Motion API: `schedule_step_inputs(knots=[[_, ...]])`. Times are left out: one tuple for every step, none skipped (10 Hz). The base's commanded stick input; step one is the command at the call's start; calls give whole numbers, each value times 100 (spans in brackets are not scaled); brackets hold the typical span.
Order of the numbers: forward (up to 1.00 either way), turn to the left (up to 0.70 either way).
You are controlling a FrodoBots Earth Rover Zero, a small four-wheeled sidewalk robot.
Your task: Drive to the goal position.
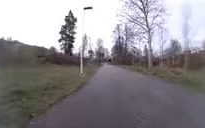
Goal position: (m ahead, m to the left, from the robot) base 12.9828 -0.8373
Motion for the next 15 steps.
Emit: schedule_step_inputs(knots=[[70, 27], [70, 13], [70, 0], [70, 0], [70, 0], [70, 0], [70, 0], [70, 0], [70, 0], [70, 0], [70, 0], [70, 0], [70, 0], [70, -27], [70, -27]])
